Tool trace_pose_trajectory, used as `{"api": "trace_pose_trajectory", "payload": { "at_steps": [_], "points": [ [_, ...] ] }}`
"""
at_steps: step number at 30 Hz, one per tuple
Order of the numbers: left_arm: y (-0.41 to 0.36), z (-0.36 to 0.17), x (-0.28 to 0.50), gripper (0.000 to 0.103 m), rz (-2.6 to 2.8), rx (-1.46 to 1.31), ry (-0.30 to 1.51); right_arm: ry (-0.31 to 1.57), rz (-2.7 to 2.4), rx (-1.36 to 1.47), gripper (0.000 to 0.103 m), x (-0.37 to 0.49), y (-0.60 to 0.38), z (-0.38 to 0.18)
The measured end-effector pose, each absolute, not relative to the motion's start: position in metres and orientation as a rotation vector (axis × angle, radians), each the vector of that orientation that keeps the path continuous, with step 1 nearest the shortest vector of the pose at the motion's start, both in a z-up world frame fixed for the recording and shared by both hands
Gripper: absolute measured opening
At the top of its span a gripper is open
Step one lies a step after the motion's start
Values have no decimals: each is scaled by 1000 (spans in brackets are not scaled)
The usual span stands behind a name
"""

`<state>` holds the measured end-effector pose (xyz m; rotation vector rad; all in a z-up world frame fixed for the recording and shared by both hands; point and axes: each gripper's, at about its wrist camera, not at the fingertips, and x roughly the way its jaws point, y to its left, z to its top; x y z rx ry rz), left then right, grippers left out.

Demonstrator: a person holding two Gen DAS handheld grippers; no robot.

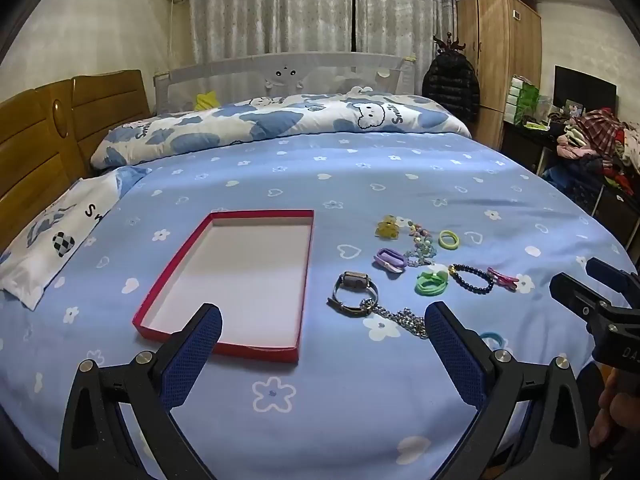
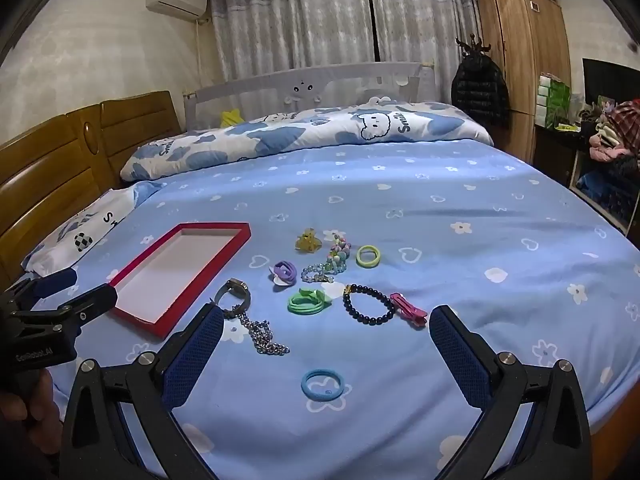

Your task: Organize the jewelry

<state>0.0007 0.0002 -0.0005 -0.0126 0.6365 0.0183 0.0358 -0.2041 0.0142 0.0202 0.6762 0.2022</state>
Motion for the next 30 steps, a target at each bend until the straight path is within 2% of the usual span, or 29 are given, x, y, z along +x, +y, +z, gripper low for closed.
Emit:
{"api": "trace_pose_trajectory", "payload": {
  "at_steps": [30],
  "points": [
    [2,-4,3,102,25,-33,641,690,206,31,103,36,-198,16]
  ]
}}
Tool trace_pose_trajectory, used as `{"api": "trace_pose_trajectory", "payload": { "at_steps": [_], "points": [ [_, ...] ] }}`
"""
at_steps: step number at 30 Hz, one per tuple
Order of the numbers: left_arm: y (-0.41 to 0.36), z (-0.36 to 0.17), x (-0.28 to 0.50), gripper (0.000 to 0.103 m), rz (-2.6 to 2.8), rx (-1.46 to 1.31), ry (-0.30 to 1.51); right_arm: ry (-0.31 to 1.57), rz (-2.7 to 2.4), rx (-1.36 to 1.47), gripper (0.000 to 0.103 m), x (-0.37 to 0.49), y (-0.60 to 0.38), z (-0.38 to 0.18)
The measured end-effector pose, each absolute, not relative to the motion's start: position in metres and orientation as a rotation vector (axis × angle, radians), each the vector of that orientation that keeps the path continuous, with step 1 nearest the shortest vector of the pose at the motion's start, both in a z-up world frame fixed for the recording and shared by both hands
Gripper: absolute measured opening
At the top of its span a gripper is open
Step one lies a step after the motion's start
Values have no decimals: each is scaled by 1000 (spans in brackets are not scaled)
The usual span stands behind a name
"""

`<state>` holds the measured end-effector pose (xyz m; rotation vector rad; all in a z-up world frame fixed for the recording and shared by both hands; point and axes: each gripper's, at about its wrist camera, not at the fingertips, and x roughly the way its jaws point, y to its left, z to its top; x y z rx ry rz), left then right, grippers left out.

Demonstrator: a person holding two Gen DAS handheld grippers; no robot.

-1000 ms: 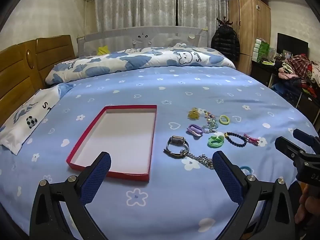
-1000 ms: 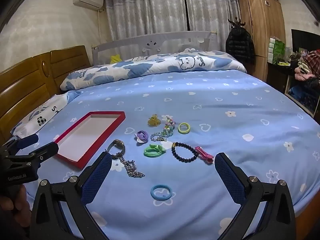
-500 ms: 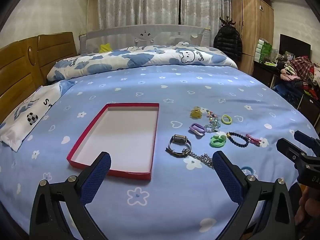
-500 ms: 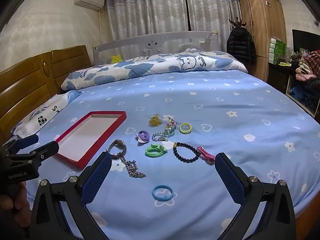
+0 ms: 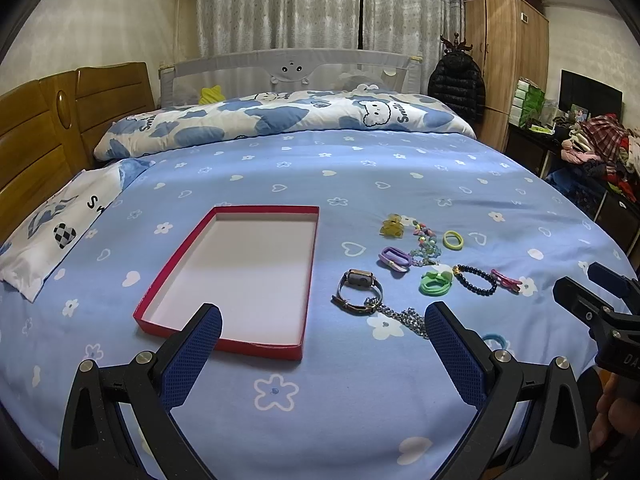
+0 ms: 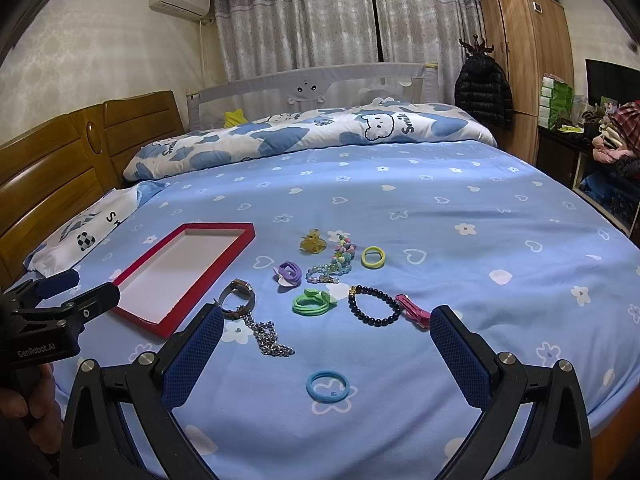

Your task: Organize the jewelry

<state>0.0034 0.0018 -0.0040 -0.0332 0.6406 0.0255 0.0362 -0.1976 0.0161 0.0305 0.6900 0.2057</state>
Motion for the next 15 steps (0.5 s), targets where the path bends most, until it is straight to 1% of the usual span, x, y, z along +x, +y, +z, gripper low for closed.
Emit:
{"api": "trace_pose_trajectory", "payload": {
  "at_steps": [15],
  "points": [
    [2,-5,4,102,24,-34,643,689,207,32,103,36,-197,17]
  ]
}}
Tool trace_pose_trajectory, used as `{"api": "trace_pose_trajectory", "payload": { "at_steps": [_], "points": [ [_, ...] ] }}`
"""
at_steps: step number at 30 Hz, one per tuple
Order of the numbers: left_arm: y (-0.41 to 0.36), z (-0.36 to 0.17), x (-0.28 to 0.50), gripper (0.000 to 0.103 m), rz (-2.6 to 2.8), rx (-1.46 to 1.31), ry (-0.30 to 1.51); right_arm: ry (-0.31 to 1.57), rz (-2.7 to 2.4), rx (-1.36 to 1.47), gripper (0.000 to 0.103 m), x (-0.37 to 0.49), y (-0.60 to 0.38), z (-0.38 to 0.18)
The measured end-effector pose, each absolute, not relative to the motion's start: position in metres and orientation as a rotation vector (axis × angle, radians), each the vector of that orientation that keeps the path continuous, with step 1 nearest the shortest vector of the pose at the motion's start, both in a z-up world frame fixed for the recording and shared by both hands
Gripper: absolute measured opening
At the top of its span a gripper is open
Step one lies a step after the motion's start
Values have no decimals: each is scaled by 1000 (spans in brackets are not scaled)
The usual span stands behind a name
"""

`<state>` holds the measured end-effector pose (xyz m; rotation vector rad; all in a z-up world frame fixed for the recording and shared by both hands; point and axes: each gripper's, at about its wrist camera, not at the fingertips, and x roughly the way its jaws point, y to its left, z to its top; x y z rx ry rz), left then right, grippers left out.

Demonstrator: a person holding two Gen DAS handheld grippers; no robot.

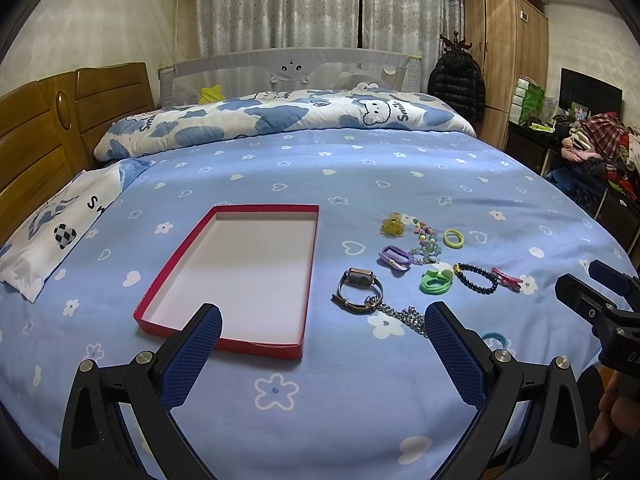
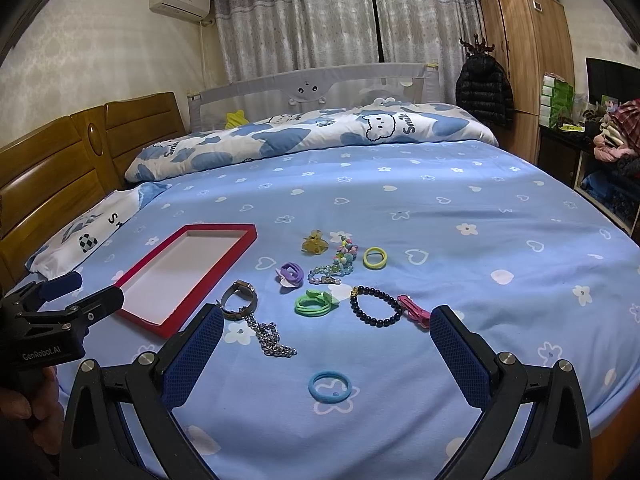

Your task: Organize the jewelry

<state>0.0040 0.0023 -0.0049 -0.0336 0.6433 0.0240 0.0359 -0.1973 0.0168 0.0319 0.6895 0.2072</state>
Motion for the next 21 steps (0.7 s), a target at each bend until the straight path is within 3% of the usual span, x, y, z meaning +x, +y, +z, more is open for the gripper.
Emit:
{"api": "trace_pose_trajectory", "payload": {
  "at_steps": [21],
  "points": [
    [1,-7,5,102,23,-32,647,689,210,38,103,36,-194,15]
  ]
}}
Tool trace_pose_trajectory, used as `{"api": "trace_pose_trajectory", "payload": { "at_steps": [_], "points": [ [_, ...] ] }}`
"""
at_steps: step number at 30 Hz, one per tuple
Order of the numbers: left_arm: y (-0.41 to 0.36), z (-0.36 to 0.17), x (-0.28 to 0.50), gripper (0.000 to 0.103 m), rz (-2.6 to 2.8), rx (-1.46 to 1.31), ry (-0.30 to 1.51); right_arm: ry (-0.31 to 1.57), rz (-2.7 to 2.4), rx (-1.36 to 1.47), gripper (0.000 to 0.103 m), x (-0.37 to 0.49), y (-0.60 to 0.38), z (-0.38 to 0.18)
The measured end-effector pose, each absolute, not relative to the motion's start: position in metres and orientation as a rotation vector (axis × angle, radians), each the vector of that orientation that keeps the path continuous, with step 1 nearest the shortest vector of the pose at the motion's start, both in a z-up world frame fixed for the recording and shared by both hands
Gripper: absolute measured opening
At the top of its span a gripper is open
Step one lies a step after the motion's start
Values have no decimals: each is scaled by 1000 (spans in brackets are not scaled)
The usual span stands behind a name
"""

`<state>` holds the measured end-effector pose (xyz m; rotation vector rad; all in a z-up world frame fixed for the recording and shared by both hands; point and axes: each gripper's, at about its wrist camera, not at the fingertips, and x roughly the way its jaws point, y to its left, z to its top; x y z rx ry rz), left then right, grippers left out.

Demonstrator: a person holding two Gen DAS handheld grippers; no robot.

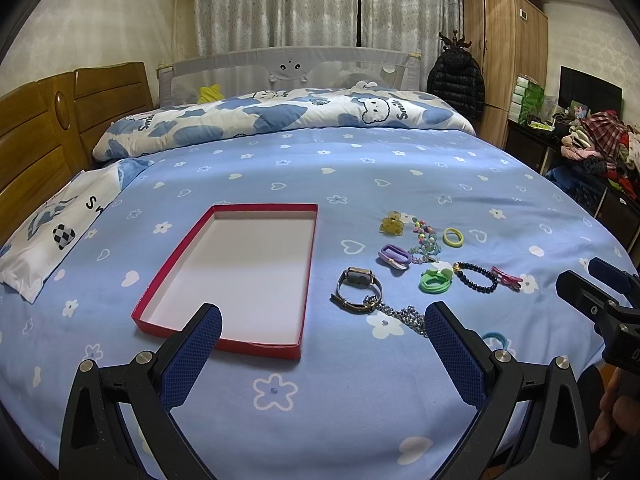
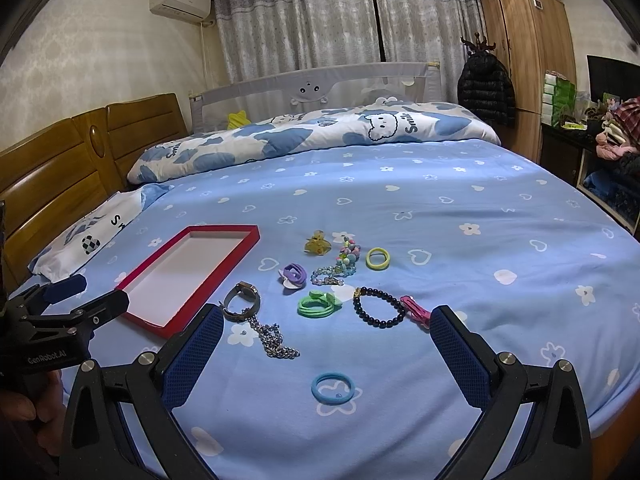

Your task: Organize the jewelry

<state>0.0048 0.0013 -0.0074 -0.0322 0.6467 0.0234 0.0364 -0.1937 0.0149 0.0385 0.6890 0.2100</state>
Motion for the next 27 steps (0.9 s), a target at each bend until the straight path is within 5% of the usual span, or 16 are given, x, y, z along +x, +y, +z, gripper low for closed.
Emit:
{"api": "trace_pose_trajectory", "payload": {
  "at_steps": [15,27],
  "points": [
    [2,-13,36,101,-23,-35,711,731,205,70,103,44,-184,13],
    [10,-28,96,84,-42,33,791,808,215,90,102,77,-212,-6]
  ]
}}
